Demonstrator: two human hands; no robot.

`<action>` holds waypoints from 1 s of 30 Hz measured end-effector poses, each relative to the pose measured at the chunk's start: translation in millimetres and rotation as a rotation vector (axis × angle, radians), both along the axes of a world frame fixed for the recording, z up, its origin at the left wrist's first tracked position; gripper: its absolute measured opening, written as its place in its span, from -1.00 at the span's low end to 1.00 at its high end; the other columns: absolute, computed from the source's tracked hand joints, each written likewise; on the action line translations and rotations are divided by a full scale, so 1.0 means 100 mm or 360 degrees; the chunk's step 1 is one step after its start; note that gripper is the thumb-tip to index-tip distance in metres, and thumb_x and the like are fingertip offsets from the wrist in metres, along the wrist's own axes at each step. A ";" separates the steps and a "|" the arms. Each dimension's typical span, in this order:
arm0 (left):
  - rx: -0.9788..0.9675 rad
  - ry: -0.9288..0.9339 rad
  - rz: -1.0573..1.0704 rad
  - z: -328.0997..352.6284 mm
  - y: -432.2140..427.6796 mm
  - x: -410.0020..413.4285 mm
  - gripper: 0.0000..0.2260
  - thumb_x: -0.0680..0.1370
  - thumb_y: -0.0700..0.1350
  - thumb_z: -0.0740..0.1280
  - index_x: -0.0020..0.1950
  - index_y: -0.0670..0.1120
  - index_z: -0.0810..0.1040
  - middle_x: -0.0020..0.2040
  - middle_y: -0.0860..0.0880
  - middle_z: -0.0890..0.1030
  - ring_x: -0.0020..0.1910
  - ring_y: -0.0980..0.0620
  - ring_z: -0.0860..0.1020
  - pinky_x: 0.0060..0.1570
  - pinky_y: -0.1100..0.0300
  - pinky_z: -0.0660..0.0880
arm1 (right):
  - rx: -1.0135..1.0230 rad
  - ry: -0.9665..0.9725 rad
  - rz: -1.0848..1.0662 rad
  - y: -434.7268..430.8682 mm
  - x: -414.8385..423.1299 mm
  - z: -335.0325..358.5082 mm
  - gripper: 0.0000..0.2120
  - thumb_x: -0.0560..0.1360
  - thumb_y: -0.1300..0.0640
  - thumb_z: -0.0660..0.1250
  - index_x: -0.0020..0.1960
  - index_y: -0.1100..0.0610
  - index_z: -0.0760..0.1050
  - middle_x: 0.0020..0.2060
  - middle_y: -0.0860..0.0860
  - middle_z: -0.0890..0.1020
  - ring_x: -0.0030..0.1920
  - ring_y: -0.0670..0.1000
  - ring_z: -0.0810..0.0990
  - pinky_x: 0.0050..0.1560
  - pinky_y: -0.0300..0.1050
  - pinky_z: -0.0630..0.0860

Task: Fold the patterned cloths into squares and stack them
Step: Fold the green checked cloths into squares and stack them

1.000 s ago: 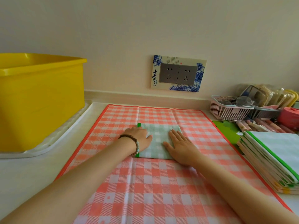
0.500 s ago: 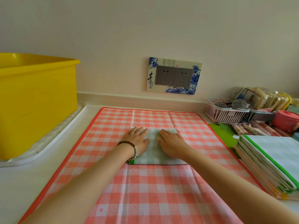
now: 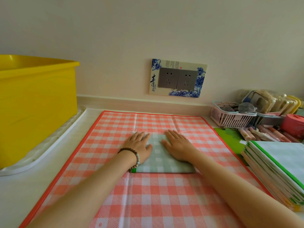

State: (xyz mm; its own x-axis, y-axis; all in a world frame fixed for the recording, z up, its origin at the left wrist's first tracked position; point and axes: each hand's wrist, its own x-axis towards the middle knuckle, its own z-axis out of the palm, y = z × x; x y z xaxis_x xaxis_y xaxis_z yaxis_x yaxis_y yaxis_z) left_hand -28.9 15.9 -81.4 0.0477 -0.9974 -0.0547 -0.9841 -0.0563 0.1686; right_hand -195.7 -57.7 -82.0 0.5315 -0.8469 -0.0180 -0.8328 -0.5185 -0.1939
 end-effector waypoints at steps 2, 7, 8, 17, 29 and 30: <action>0.0000 -0.0005 -0.0003 0.00 0.00 0.00 -0.50 0.63 0.09 -0.15 0.54 0.01 -0.16 0.56 0.00 -0.15 0.53 0.01 -0.17 0.50 0.06 -0.15 | 0.0041 0.0011 -0.0031 -0.03 -0.14 0.01 -0.40 0.61 -0.19 -0.13 0.55 0.07 -0.12 0.54 0.01 -0.06 0.53 -0.04 -0.09 0.52 -0.06 -0.15; -0.0005 0.0042 0.0010 0.02 0.04 -0.01 -0.51 0.64 0.09 -0.15 0.54 0.00 -0.16 0.55 0.01 -0.16 0.53 0.03 -0.18 0.47 0.08 -0.17 | 0.0109 0.0013 -0.0106 -0.04 -0.27 0.05 -0.35 0.59 -0.25 -0.10 0.54 0.07 -0.14 0.54 -0.01 -0.06 0.53 -0.05 -0.07 0.50 -0.07 -0.15; -0.0015 0.0066 0.0010 0.03 0.04 -0.01 -0.50 0.64 0.09 -0.14 0.55 0.00 -0.16 0.55 0.01 -0.16 0.53 0.03 -0.17 0.47 0.09 -0.16 | 0.0128 -0.0006 -0.0112 -0.02 -0.27 0.07 -0.34 0.58 -0.25 -0.09 0.54 0.08 -0.13 0.54 -0.01 -0.05 0.53 -0.04 -0.06 0.51 -0.06 -0.13; 0.0032 0.0326 0.0097 0.12 0.26 0.14 -0.40 0.60 0.22 -0.18 0.54 -0.07 -0.19 0.55 0.00 -0.19 0.52 0.05 -0.18 0.48 0.10 -0.14 | 0.0517 -0.0998 -0.0339 0.12 -0.53 0.39 -0.43 0.50 0.03 0.36 0.43 0.18 0.29 0.36 0.08 0.43 0.31 0.07 0.45 0.32 -0.05 0.38; -0.0012 0.0131 0.0150 -0.03 0.40 0.09 -0.25 0.53 0.34 -0.11 0.52 -0.08 -0.30 0.55 -0.03 -0.17 0.53 0.02 -0.10 0.49 0.09 -0.09 | 0.1202 -0.0986 -0.0636 0.25 -0.62 0.61 -0.66 0.41 0.17 0.45 0.14 0.28 0.53 -0.05 0.12 0.65 -0.13 0.04 0.62 -0.10 -0.13 0.60; -0.0029 0.0130 0.0148 -0.04 0.40 0.09 -0.25 0.53 0.34 -0.12 0.52 -0.08 -0.30 0.55 -0.03 -0.17 0.53 0.03 -0.09 0.50 0.09 -0.09 | 0.1199 -0.0974 -0.0666 0.26 -0.58 0.63 -0.65 0.41 0.17 0.46 0.12 0.29 0.52 -0.08 0.11 0.64 -0.16 0.03 0.61 -0.17 -0.16 0.59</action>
